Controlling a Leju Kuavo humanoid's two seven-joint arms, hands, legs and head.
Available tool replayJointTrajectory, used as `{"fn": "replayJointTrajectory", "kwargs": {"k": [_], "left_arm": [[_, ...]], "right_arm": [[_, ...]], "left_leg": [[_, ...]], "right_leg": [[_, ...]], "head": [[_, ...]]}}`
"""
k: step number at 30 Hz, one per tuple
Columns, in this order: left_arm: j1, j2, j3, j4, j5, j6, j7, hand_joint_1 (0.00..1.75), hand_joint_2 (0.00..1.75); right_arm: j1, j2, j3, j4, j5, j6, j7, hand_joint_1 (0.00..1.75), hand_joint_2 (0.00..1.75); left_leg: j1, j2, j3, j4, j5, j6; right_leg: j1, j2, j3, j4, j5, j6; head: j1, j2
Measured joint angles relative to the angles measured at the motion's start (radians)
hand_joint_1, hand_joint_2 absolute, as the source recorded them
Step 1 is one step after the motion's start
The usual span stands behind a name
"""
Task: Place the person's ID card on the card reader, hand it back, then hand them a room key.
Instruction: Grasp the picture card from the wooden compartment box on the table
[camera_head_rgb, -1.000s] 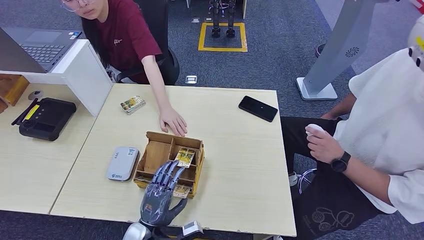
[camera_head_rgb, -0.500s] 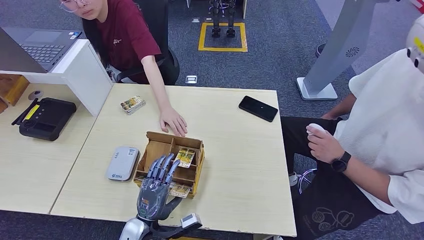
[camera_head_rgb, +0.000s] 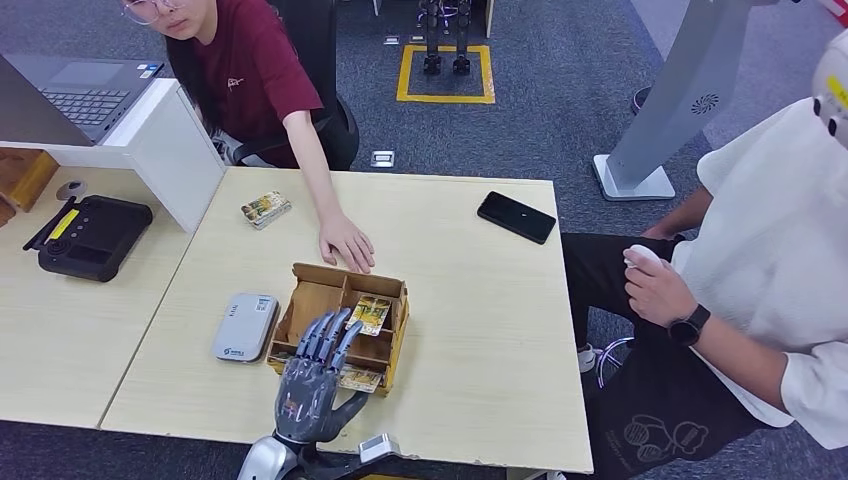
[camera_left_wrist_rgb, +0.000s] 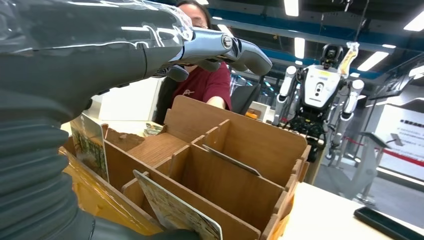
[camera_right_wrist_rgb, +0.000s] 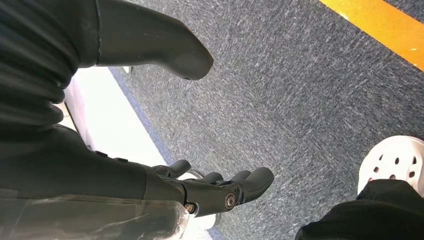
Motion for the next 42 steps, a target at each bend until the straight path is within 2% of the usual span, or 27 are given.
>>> {"fn": "replayJointTrajectory", "kwargs": {"k": [29, 33, 42], "left_arm": [[0.001, 0.000, 0.000, 0.044, 0.042, 0.000, -0.018, 0.00, 1.75], [0.001, 0.001, -0.001, 0.053, 0.044, 0.000, -0.015, 1.72, 1.75], [0.001, 0.009, -0.022, 0.082, 0.061, 0.000, 0.017, 1.73, 1.75]], "right_arm": [[0.000, 0.000, 0.000, 0.000, -0.005, -0.006, -0.005, 0.00, 1.75], [0.000, 0.000, 0.000, 0.000, -0.005, -0.006, -0.006, 0.00, 1.75], [0.000, 0.000, 0.000, 0.000, -0.008, -0.006, -0.007, 0.00, 1.75]], "left_leg": [[0.000, 0.000, 0.000, 0.000, 0.000, 0.000], [0.000, 0.000, 0.000, 0.000, 0.000, 0.000], [0.000, 0.000, 0.000, 0.000, 0.000, 0.000]], "right_leg": [[0.000, 0.000, 0.000, 0.000, 0.000, 0.000], [0.000, 0.000, 0.000, 0.000, 0.000, 0.000], [0.000, 0.000, 0.000, 0.000, 0.000, 0.000]], "head": [[0.000, 0.000], [0.000, 0.000], [0.000, 0.000]]}}
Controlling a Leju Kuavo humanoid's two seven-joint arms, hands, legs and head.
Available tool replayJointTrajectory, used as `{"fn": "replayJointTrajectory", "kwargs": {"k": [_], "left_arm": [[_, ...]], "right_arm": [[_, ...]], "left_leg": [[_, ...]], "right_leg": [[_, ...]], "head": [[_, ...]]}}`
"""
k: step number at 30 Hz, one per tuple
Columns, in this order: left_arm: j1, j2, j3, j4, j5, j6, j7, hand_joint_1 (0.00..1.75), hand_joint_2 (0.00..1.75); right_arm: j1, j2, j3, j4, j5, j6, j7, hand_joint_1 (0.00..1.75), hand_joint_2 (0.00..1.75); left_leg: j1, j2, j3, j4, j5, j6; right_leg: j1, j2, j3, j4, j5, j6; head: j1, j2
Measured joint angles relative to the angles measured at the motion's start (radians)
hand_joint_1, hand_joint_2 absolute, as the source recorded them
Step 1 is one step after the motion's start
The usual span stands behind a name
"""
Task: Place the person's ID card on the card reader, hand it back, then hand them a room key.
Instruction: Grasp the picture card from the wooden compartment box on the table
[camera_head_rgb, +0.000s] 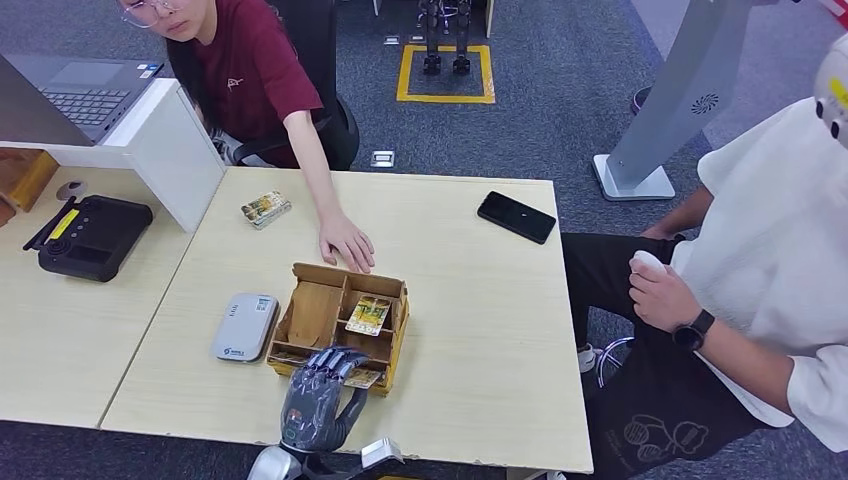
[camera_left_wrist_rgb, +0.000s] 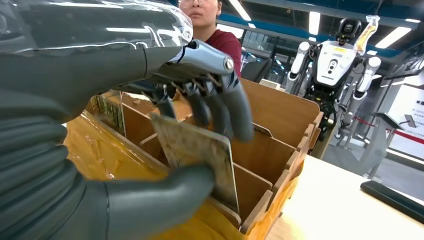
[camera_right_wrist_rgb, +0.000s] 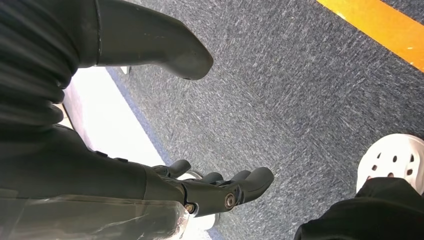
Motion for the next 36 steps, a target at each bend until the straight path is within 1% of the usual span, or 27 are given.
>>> {"fn": "replayJointTrajectory", "kwargs": {"k": [4, 10, 14, 22, 26, 29, 32, 34, 36], "left_arm": [[-0.001, 0.001, -0.007, 0.006, 0.002, 0.000, 0.006, 1.64, 1.75], [-0.007, 0.004, -0.013, 0.008, 0.010, 0.000, 0.016, 1.66, 1.75], [-0.008, 0.012, -0.028, 0.012, 0.018, 0.000, 0.032, 1.64, 1.75], [-0.008, 0.021, -0.041, 0.013, 0.019, 0.000, 0.031, 1.61, 1.75], [-0.008, 0.022, -0.042, 0.012, 0.035, 0.000, 0.012, 1.73, 1.75], [-0.005, 0.026, -0.048, -0.007, 0.072, 0.000, 0.008, 1.75, 1.75], [-0.001, 0.055, -0.083, -0.086, 0.139, 0.000, 0.073, 1.75, 1.75], [0.000, 0.092, -0.119, -0.175, 0.153, 0.000, 0.134, 1.75, 1.75], [-0.003, 0.140, -0.150, -0.291, 0.140, 0.000, 0.191, 1.75, 1.75]], "right_arm": [[0.000, 0.000, 0.000, 0.000, 0.000, 0.000, 0.000, 0.00, 1.75], [0.000, 0.000, 0.000, 0.000, -0.003, 0.001, 0.000, 0.00, 1.75], [0.003, 0.000, 0.000, 0.000, -0.008, 0.000, -0.001, 0.00, 1.75], [0.005, 0.000, 0.000, 0.000, -0.010, 0.000, -0.003, 0.00, 1.75], [0.005, 0.000, 0.000, 0.000, -0.010, -0.002, -0.003, 0.00, 1.75], [0.006, 0.000, 0.000, 0.000, -0.015, -0.006, -0.003, 0.00, 1.75], [0.010, -0.001, -0.001, 0.000, -0.028, -0.014, -0.006, 0.00, 1.75], [0.015, -0.002, -0.003, 0.000, -0.036, -0.021, -0.011, 0.00, 1.75], [0.023, -0.003, -0.006, 0.000, -0.042, -0.027, -0.018, 0.00, 1.75]], "left_leg": [[0.000, 0.000, 0.000, 0.000, 0.000, 0.000], [0.000, 0.000, 0.000, 0.000, 0.000, 0.000], [0.000, 0.000, 0.000, 0.000, 0.000, 0.000], [0.000, 0.000, 0.000, 0.000, 0.000, 0.000], [0.000, 0.000, 0.000, 0.000, 0.000, 0.000], [0.000, 0.000, 0.000, 0.000, 0.000, 0.000], [0.000, 0.000, 0.000, 0.000, 0.000, 0.000], [0.001, 0.000, 0.000, 0.000, 0.000, 0.000], [0.001, 0.000, 0.000, 0.000, 0.000, 0.000]], "right_leg": [[0.000, 0.000, 0.000, 0.000, 0.000, 0.000], [0.000, 0.000, 0.000, 0.000, 0.000, 0.000], [0.000, 0.000, 0.000, 0.000, 0.000, 0.000], [0.000, 0.000, 0.000, 0.000, 0.000, 0.000], [0.000, 0.000, 0.000, 0.000, 0.000, 0.000], [0.000, 0.000, 0.000, 0.000, 0.000, 0.000], [0.000, 0.000, 0.000, 0.000, 0.000, 0.000], [0.000, 0.000, 0.000, 0.000, 0.000, 0.000], [0.001, 0.000, 0.000, 0.000, 0.000, 0.000]], "head": [[0.000, 0.000], [0.000, 0.000], [0.000, 0.000], [0.000, 0.000], [0.000, 0.000], [0.000, 0.000], [0.000, 0.000], [0.000, 0.000], [0.000, 0.000]]}}
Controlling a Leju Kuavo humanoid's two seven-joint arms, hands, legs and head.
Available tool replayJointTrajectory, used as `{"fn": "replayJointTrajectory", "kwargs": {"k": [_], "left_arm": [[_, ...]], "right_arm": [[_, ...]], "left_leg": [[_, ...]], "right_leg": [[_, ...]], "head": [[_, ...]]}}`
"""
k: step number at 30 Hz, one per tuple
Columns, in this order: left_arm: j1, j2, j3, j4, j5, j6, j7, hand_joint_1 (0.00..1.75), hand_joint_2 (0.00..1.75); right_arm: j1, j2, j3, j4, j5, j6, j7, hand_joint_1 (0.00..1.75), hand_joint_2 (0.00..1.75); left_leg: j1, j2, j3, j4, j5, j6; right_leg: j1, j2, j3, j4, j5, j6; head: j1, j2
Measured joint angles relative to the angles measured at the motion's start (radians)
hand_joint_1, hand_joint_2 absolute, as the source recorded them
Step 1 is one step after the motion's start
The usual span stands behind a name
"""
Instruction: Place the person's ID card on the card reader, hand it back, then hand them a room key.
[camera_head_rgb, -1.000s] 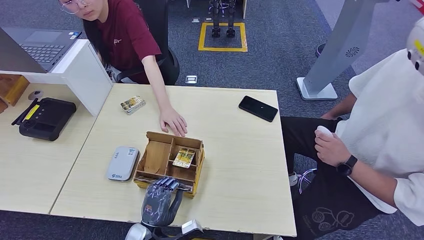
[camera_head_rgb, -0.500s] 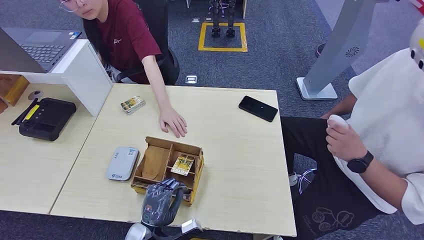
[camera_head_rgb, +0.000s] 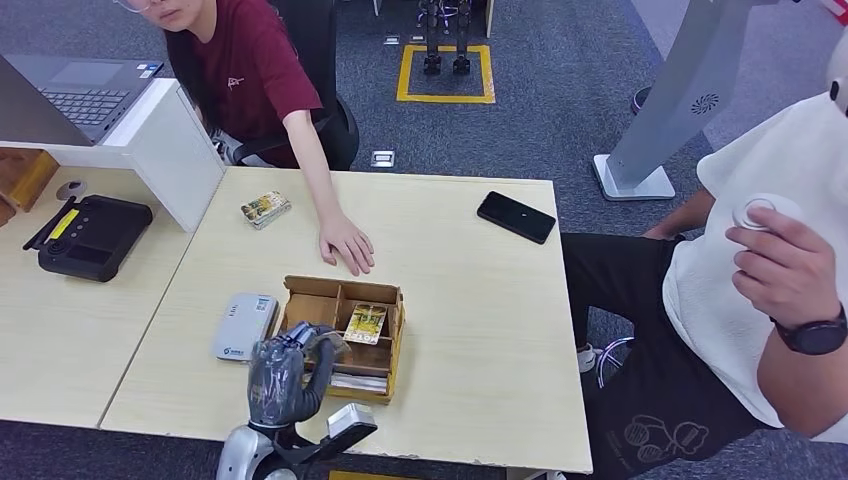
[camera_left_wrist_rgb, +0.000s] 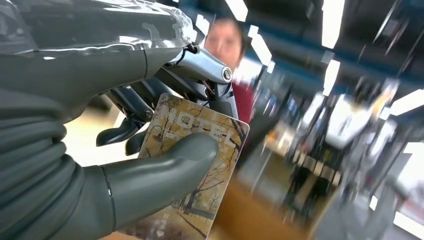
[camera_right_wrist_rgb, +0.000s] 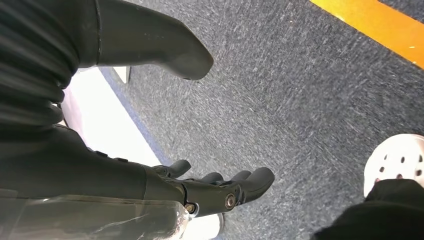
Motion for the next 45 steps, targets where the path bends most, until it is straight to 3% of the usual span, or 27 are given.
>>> {"fn": "replayJointTrajectory", "kwargs": {"k": [5, 9, 14, 20, 25, 31, 45], "left_arm": [[-0.002, 0.077, -0.020, -0.204, -0.043, 0.000, 0.037, 1.75, 1.75], [-0.008, 0.117, 0.002, -0.277, -0.037, 0.000, 0.049, 1.75, 1.75], [-0.092, 0.188, 0.081, -0.271, 0.005, 0.000, 0.124, 1.75, 1.75], [-0.241, 0.247, 0.151, -0.152, 0.010, 0.000, 0.172, 1.75, 1.75], [-0.329, 0.267, 0.197, -0.051, -0.047, 0.000, 0.208, 1.75, 1.75], [-0.449, 0.280, 0.235, 0.100, -0.007, 0.000, 0.185, 1.75, 1.75], [-0.466, 0.280, 0.236, 0.148, 0.156, -0.016, 0.155, 1.75, 1.75]], "right_arm": [[0.017, -0.002, -0.004, 0.000, -0.009, -0.008, -0.007, 0.00, 1.75], [0.029, -0.003, -0.014, 0.001, -0.010, -0.009, -0.015, 0.00, 1.75], [0.039, -0.006, -0.019, 0.001, 0.004, -0.004, -0.017, 0.00, 1.75], [0.035, -0.010, -0.019, 0.001, 0.023, 0.011, -0.016, 0.00, 1.75], [0.031, -0.010, -0.018, 0.001, 0.035, 0.020, -0.015, 0.00, 1.75], [0.027, -0.010, -0.017, 0.001, 0.031, 0.026, -0.021, 0.00, 1.75], [0.028, -0.012, -0.017, 0.001, 0.033, 0.027, -0.022, 0.00, 1.75]], "left_leg": [[0.000, 0.000, 0.000, 0.000, 0.000, 0.000], [0.000, 0.000, 0.000, 0.000, 0.000, 0.000], [0.000, -0.001, 0.000, 0.000, 0.002, -0.002], [0.000, -0.001, 0.000, 0.000, 0.004, -0.003], [0.000, -0.002, 0.000, 0.000, 0.004, -0.003], [0.000, -0.001, 0.000, 0.000, 0.004, -0.003], [0.000, 0.000, -0.001, 0.000, 0.004, -0.003]], "right_leg": [[0.000, 0.000, 0.000, 0.000, 0.000, 0.000], [0.000, 0.000, 0.000, 0.000, 0.000, 0.000], [0.000, 0.000, 0.000, 0.000, 0.000, -0.001], [0.000, -0.001, 0.000, 0.002, 0.002, -0.002], [0.000, -0.001, -0.001, 0.002, 0.002, -0.002], [0.000, -0.001, -0.001, 0.002, 0.003, -0.003], [0.000, 0.001, -0.003, 0.002, 0.003, -0.003]], "head": [[0.000, 0.000], [0.000, 0.000], [0.000, 0.000], [0.000, 0.000], [0.000, 0.000], [0.000, 0.000], [0.000, 0.000]]}}
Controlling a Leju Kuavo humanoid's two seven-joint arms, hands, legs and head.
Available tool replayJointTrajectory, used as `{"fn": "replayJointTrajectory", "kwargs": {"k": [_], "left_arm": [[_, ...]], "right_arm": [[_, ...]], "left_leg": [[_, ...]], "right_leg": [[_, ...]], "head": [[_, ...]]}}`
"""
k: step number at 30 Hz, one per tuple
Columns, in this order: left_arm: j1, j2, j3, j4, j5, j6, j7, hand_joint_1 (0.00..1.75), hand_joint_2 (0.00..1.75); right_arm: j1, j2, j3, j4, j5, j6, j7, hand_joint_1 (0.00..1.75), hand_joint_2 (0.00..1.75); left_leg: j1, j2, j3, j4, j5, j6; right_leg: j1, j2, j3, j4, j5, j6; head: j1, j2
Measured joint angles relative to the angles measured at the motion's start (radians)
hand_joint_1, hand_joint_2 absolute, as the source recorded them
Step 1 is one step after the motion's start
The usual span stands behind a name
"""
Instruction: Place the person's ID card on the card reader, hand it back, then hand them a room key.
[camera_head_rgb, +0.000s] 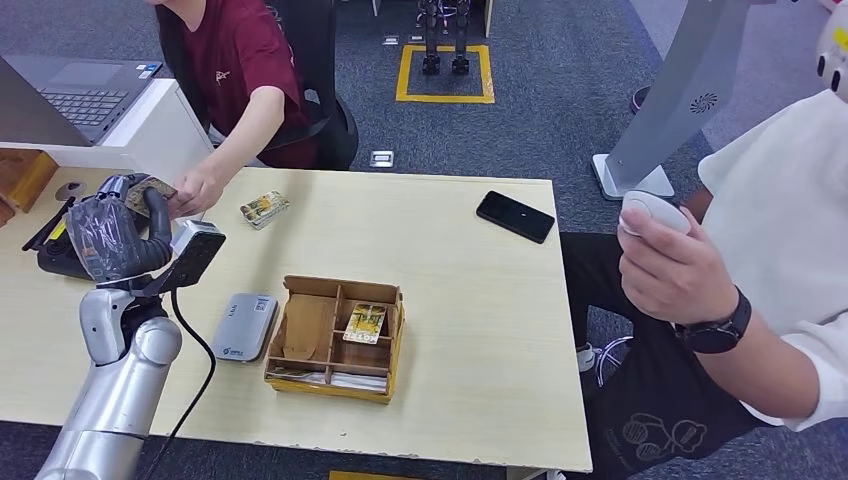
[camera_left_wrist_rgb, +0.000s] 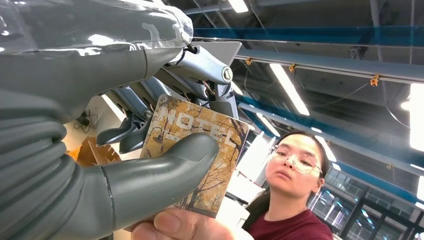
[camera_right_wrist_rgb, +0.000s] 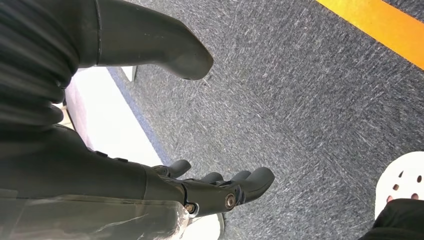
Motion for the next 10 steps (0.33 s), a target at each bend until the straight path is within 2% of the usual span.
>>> {"fn": "replayJointTrajectory", "kwargs": {"k": [6, 7, 9, 10], "left_arm": [[0.000, 0.000, 0.000, 0.000, 0.004, 0.000, -0.002, 1.75, 1.75], [0.000, 0.000, 0.000, 0.000, 0.004, -0.001, -0.002, 1.63, 1.75], [0.000, 0.000, 0.000, 0.000, 0.017, -0.006, -0.007, 0.75, 1.75], [0.000, 0.000, 0.000, 0.000, 0.021, -0.008, -0.009, 0.42, 1.75]], "right_arm": [[0.000, -0.001, 0.000, 0.000, 0.000, 0.000, 0.000, 0.00, 1.75], [0.000, -0.001, 0.000, 0.000, 0.000, 0.000, 0.000, 0.00, 1.75], [0.000, -0.001, 0.000, 0.000, 0.000, 0.000, 0.000, 0.00, 1.75], [0.000, -0.001, 0.000, 0.000, 0.000, 0.000, 0.000, 0.00, 1.75]], "left_leg": [[0.000, 0.000, 0.000, 0.000, 0.000, 0.000], [0.000, 0.000, 0.000, 0.000, 0.000, 0.000], [0.000, 0.000, 0.000, 0.000, 0.000, 0.000], [0.000, 0.000, 0.000, 0.000, 0.000, 0.000]], "right_leg": [[0.000, 0.000, 0.000, 0.000, 0.000, 0.000], [0.000, 0.000, 0.000, 0.000, 0.000, 0.000], [0.000, 0.000, 0.000, 0.000, 0.000, 0.000], [0.000, 0.000, 0.000, 0.000, 0.000, 0.000]], "head": [[0.000, 0.000], [0.000, 0.000], [0.000, 0.000], [0.000, 0.000]]}}
